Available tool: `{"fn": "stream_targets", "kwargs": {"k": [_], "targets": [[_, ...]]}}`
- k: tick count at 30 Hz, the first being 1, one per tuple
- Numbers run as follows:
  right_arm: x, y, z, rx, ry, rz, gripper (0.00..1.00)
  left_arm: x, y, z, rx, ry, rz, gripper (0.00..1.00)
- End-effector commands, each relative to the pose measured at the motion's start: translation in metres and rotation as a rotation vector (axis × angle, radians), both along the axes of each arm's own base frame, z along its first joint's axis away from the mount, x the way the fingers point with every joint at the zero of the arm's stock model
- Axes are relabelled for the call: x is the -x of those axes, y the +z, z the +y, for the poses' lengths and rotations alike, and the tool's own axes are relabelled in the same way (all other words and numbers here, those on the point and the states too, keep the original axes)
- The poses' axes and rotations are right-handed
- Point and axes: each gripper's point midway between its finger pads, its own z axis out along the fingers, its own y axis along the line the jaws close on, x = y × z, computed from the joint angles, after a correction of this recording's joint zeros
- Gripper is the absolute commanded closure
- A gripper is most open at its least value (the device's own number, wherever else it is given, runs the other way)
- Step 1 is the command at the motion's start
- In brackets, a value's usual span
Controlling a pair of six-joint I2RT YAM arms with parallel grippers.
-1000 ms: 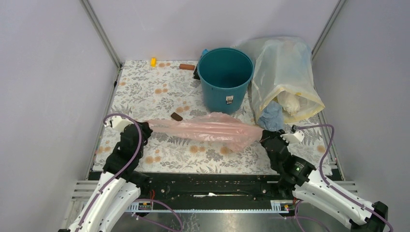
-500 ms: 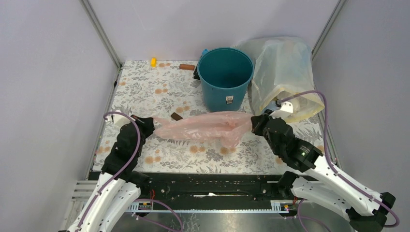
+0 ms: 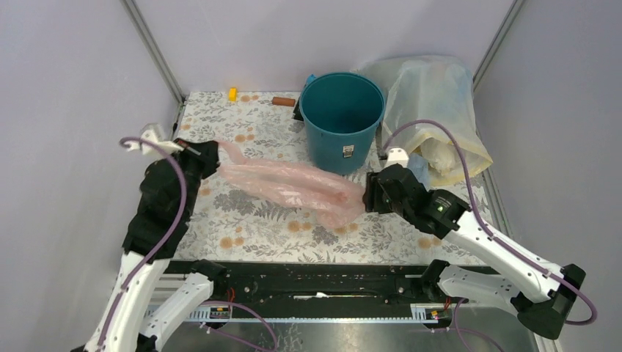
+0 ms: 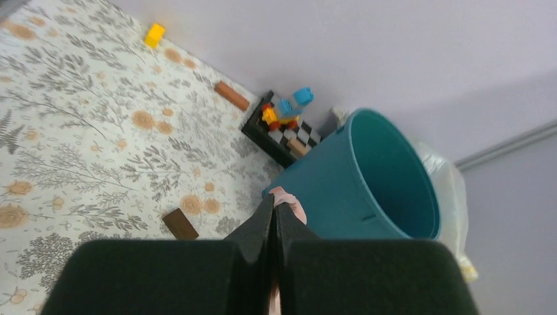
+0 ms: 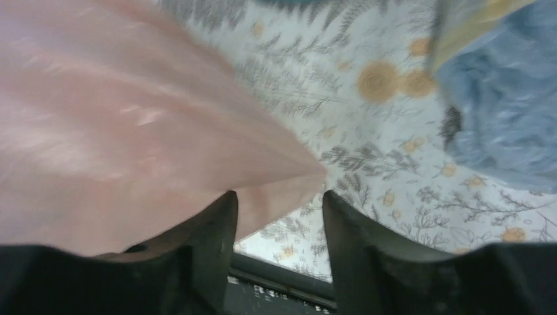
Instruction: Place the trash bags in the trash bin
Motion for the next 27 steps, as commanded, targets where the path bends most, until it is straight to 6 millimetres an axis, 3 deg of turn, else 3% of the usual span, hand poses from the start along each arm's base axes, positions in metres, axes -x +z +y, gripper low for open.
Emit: {"fn": "stream_targets", "kwargs": {"k": [1,4,6,9,16,22,25,27], "targets": [[0.031,-0.008,0.040,-0.068,0.325,0.073,0.36,-0.028,-0.042,-0.047,-0.078,-0.208,0.181,1.00],[0.030,-0.014,0.045,-0.092,0.342,0.057,0.28,-0.044,-0.077,-0.072,-0.058,-0.296,0.276,1.00],[0.031,-0.026,0.049,-0.074,0.363,0.086,0.23,-0.053,-0.100,-0.076,-0.052,-0.291,0.313,1.00],[0.033,-0.040,0.062,-0.055,0.398,0.084,0.15,-0.060,-0.114,-0.072,-0.047,-0.252,0.325,1.00],[0.045,-0.043,0.097,0.026,0.504,-0.071,0.15,-0.064,-0.118,-0.061,-0.056,-0.189,0.329,1.00],[0.046,-0.064,0.095,0.190,0.506,-0.090,0.15,-0.064,-0.116,-0.052,-0.065,-0.148,0.324,1.00],[0.049,-0.074,0.099,0.202,0.538,-0.066,0.20,-0.063,-0.113,-0.050,-0.064,-0.144,0.315,1.00],[0.047,-0.079,0.100,0.219,0.532,-0.061,0.31,-0.063,-0.110,-0.050,-0.063,-0.147,0.311,1.00]]}}
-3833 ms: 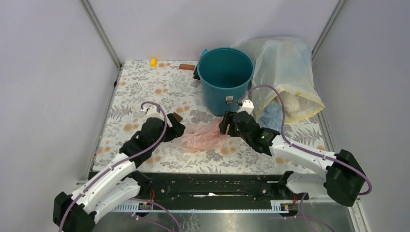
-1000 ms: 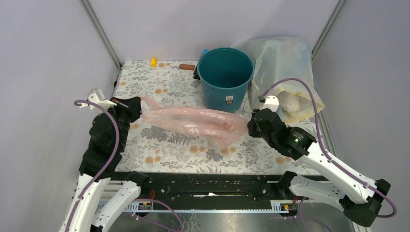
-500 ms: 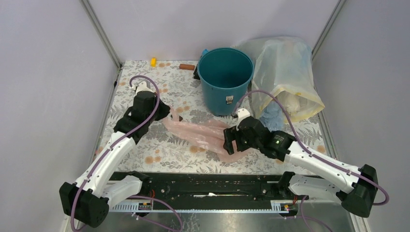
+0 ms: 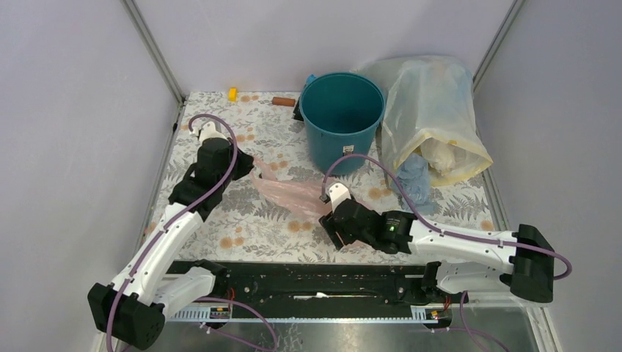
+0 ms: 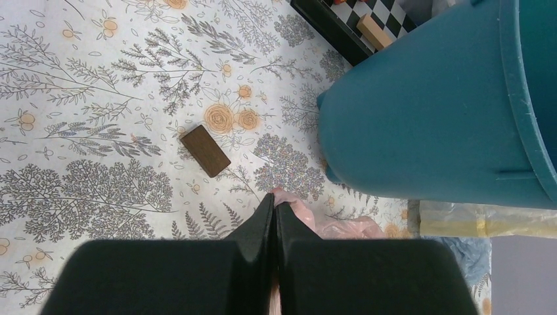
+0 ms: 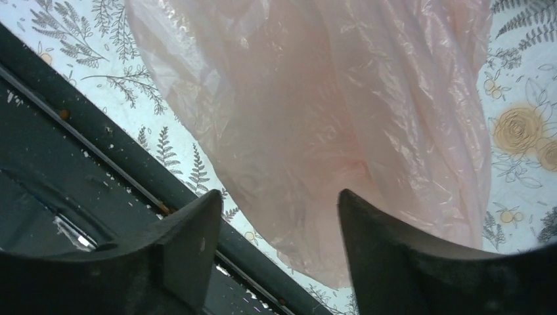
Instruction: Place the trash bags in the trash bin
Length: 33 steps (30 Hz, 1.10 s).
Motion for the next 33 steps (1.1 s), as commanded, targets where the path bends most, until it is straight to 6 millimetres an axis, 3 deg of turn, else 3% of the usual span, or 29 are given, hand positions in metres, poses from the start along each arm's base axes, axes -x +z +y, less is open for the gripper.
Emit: {"fn": "stream_targets", "kwargs": {"k": [1,4,6,10,12,16,18,21,22,23,25,26,30,31,33], "targets": [[-0.012,0.005,0.006,0.015,-0.015,-0.059,0.45,-0.006,0.033,0.004,0.025,0.025,-0.093,1.00],[-0.010,0.012,0.014,-0.012,-0.003,-0.041,0.89,-0.004,0.046,0.005,0.025,0.016,-0.118,1.00],[-0.003,0.028,0.025,-0.090,0.024,-0.010,1.00,-0.002,0.057,0.006,0.023,0.016,-0.141,1.00],[0.034,0.079,0.058,-0.374,0.165,0.106,1.00,-0.001,0.065,0.006,0.004,-0.006,-0.133,1.00],[0.044,0.107,0.064,-0.505,0.194,0.130,1.00,-0.004,0.064,0.005,-0.009,-0.008,-0.108,1.00],[0.042,0.141,0.063,-0.689,0.154,0.202,1.00,-0.015,0.061,0.009,-0.032,0.011,-0.083,1.00],[0.024,0.141,0.057,-0.744,0.070,0.265,1.00,-0.021,0.058,0.009,-0.040,0.014,-0.078,0.95],[-0.013,0.116,0.042,-0.766,-0.092,0.331,1.00,-0.027,0.052,0.005,-0.046,-0.004,-0.059,0.83],[-0.027,0.111,0.039,-0.783,-0.129,0.339,1.00,-0.028,0.052,0.003,-0.049,-0.021,-0.059,0.70],[-0.038,0.101,0.035,-0.786,-0.162,0.365,1.00,-0.027,0.051,0.000,-0.051,-0.041,-0.056,0.49],[-0.063,0.078,0.023,-0.777,-0.238,0.396,0.94,-0.023,0.053,0.000,-0.058,-0.057,-0.064,0.16],[-0.071,0.066,0.018,-0.756,-0.264,0.403,0.90,-0.021,0.054,0.001,-0.060,-0.060,-0.072,0.05],[-0.093,0.026,-0.004,-0.615,-0.368,0.365,0.54,-0.006,0.058,0.002,-0.066,-0.093,-0.102,0.01],[-0.096,0.022,-0.009,-0.585,-0.383,0.338,0.42,-0.002,0.057,-0.001,-0.057,-0.114,-0.101,0.01],[-0.099,0.022,-0.021,-0.517,-0.397,0.290,0.30,0.008,0.051,-0.010,-0.034,-0.177,-0.093,0.02]]}}
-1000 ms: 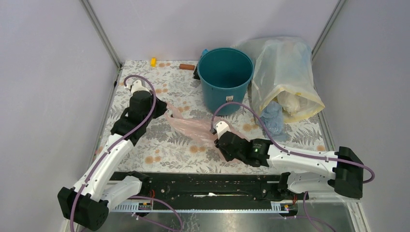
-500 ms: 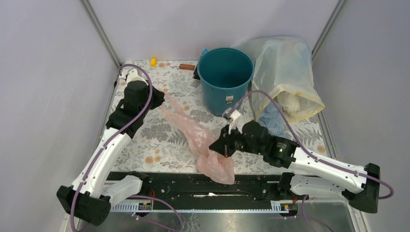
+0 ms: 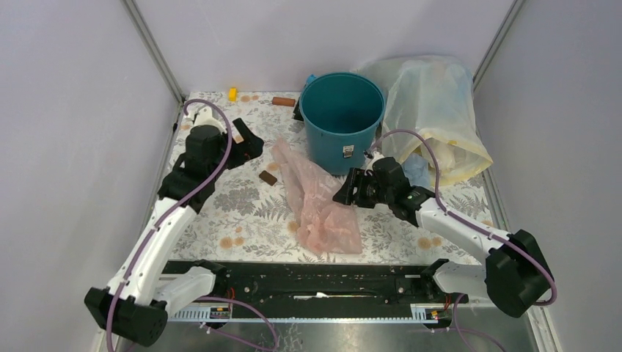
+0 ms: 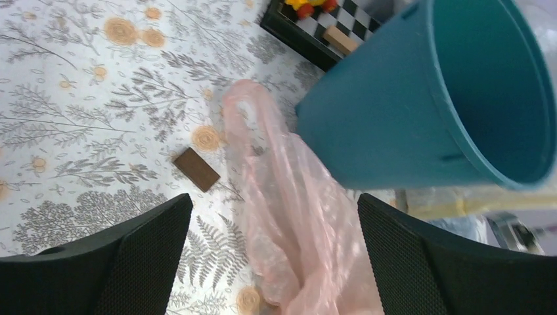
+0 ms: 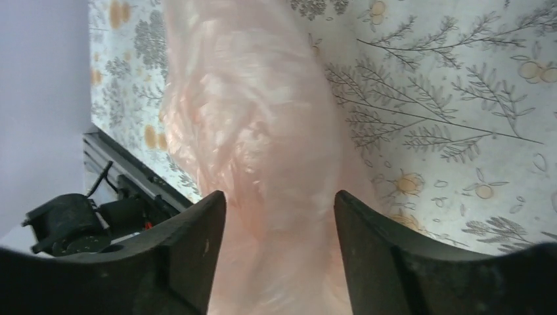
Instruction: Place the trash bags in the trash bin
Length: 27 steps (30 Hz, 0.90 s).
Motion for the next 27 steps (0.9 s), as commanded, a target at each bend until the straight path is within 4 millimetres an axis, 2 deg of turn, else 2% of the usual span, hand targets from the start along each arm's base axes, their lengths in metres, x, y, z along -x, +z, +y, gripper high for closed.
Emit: {"fn": "stream_targets", "kwargs": {"k": [1,4,7,9,11,15,19,22,27], "targets": [[-0.013,0.017,-0.019,0.128,-0.011,-0.118,0.26,0.024,0.006,-0.020,0.045,-0.165,-0.038,0.04],[-0.014,0.026,-0.047,0.269,-0.045,-0.162,0.12,0.046,-0.010,-0.046,0.110,-0.317,-0.018,0.13],[-0.009,0.041,-0.064,0.326,-0.056,-0.201,0.06,0.076,-0.015,-0.069,0.179,-0.433,-0.044,0.21],[-0.001,0.049,-0.066,0.318,-0.034,-0.211,0.05,0.094,-0.019,-0.080,0.192,-0.488,-0.062,0.22],[0.013,0.051,-0.060,0.279,0.028,-0.206,0.05,0.108,-0.025,-0.088,0.193,-0.515,-0.062,0.22],[0.036,0.039,-0.055,0.252,0.104,-0.158,0.07,0.127,-0.046,-0.108,0.168,-0.576,-0.021,0.23],[0.055,0.019,-0.049,0.238,0.166,-0.105,0.08,0.140,-0.082,-0.133,0.062,-0.629,0.088,0.25],[0.069,0.009,-0.043,0.204,0.211,-0.078,0.10,0.152,-0.095,-0.152,-0.033,-0.646,0.108,0.24],[0.086,-0.004,-0.037,0.164,0.250,-0.047,0.13,0.167,-0.120,-0.167,-0.166,-0.651,0.147,0.23]]}}
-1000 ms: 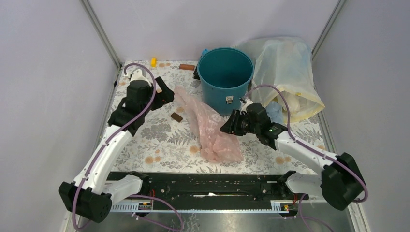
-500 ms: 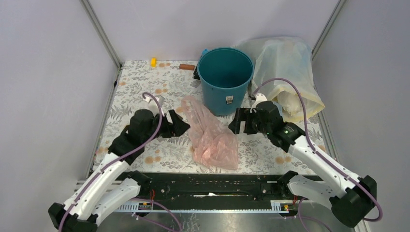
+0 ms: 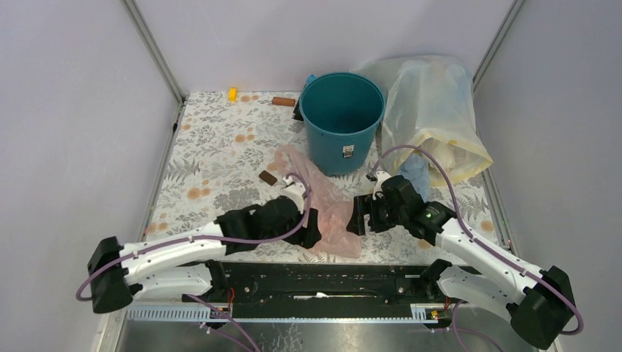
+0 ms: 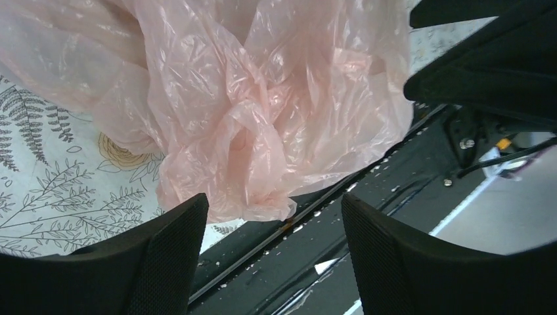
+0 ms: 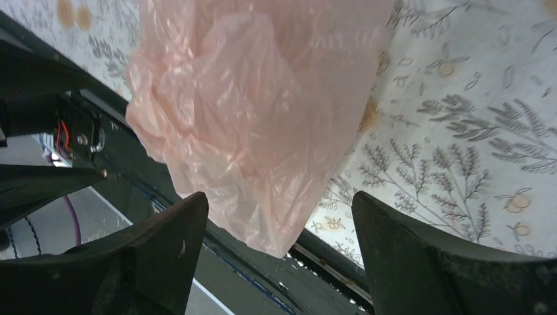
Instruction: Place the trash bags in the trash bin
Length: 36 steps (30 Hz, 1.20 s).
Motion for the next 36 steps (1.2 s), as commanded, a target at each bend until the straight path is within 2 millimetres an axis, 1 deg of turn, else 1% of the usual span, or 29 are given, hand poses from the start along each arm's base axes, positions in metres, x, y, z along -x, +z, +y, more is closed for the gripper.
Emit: {"fn": "stream_targets", "kwargs": {"k": [1,4,7,10,13,14,17,19,20,21,23,25,26,28,29,33,34,36], "targets": [[0.016,0.004,0.012,-0.075,0.058,0.009,0.13,-0.013,0.006,-0.011,-0.053,0.076,-0.086,0.23],[0.022,-0.002,0.011,-0.082,0.057,0.020,0.18,-0.011,-0.008,-0.013,-0.101,0.085,-0.083,0.24],[0.027,-0.009,0.012,-0.101,0.058,0.035,0.23,-0.017,-0.016,-0.010,-0.139,0.119,-0.102,0.25],[0.028,-0.019,0.013,-0.112,0.049,0.050,0.28,-0.028,-0.018,-0.006,-0.167,0.167,-0.138,0.28],[0.028,-0.028,0.015,-0.122,0.040,0.065,0.36,-0.035,-0.017,-0.008,-0.170,0.189,-0.167,0.34],[0.027,-0.029,0.016,-0.126,0.040,0.066,0.40,-0.037,-0.018,-0.009,-0.169,0.189,-0.171,0.35],[0.025,-0.030,0.019,-0.138,0.034,0.061,0.63,-0.042,-0.021,-0.013,-0.174,0.201,-0.189,0.39],[0.023,-0.028,0.018,-0.139,0.023,0.052,0.78,-0.045,-0.024,-0.015,-0.181,0.204,-0.194,0.39],[0.022,-0.028,0.018,-0.138,0.017,0.048,0.82,-0.046,-0.026,-0.018,-0.175,0.200,-0.189,0.40],[0.021,-0.027,0.017,-0.139,0.014,0.045,0.85,-0.046,-0.027,-0.021,-0.163,0.191,-0.183,0.38],[0.021,-0.027,0.017,-0.141,0.010,0.040,0.89,-0.044,-0.025,-0.029,-0.122,0.166,-0.172,0.29],[0.021,-0.027,0.017,-0.139,0.010,0.039,0.96,-0.040,-0.018,-0.035,-0.065,0.134,-0.173,0.21],[0.021,-0.027,0.017,-0.137,0.008,0.041,0.98,-0.039,-0.016,-0.037,-0.048,0.124,-0.176,0.19],[0.021,-0.027,0.017,-0.137,0.009,0.043,1.00,-0.039,-0.014,-0.036,-0.042,0.126,-0.182,0.17],[0.020,-0.026,0.017,-0.139,0.009,0.041,1.00,-0.040,-0.016,-0.034,-0.060,0.136,-0.185,0.19],[0.019,-0.023,0.016,-0.139,0.001,0.030,1.00,-0.052,-0.032,-0.011,-0.207,0.224,-0.189,0.33],[0.018,-0.022,0.015,-0.134,-0.003,0.027,1.00,-0.053,-0.037,-0.007,-0.235,0.238,-0.186,0.35],[0.016,-0.021,0.011,-0.117,-0.020,0.017,1.00,-0.055,-0.047,0.000,-0.274,0.252,-0.171,0.36]]}}
